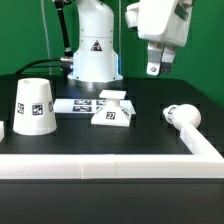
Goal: Assemble lamp
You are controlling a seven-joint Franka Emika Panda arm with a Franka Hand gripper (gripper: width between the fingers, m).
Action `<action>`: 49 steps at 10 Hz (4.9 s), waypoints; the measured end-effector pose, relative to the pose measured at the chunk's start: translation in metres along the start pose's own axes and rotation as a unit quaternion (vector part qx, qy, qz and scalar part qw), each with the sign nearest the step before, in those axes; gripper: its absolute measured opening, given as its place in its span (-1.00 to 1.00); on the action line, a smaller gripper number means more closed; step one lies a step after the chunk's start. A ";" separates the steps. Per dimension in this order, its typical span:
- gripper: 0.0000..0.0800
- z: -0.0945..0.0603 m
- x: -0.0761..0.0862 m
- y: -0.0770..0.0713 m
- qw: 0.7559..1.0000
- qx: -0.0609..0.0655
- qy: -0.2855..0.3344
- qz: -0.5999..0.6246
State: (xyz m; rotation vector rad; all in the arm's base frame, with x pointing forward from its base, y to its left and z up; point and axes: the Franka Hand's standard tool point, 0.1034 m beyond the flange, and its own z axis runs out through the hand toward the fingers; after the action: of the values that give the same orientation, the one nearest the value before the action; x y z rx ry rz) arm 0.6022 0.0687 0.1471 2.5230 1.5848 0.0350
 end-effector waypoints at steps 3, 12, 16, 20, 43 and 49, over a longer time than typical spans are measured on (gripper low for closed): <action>0.75 0.000 0.000 0.000 1.000 0.000 0.000 0.000; 0.75 0.014 -0.067 -0.066 0.979 -0.003 0.044 0.198; 0.75 0.017 -0.076 -0.077 0.935 0.013 0.040 0.353; 0.75 0.028 -0.118 -0.116 0.899 0.033 0.019 0.436; 0.75 0.071 -0.121 -0.180 0.854 0.071 -0.011 0.516; 0.75 0.063 -0.130 -0.170 0.871 0.076 -0.011 0.485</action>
Offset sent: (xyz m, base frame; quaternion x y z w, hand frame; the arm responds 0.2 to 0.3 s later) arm 0.0000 0.0000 0.0000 0.0000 0.0000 0.0000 1.0000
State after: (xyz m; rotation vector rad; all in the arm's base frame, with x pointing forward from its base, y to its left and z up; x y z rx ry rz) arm 0.3999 0.0165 0.0677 3.1243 0.1653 -0.0018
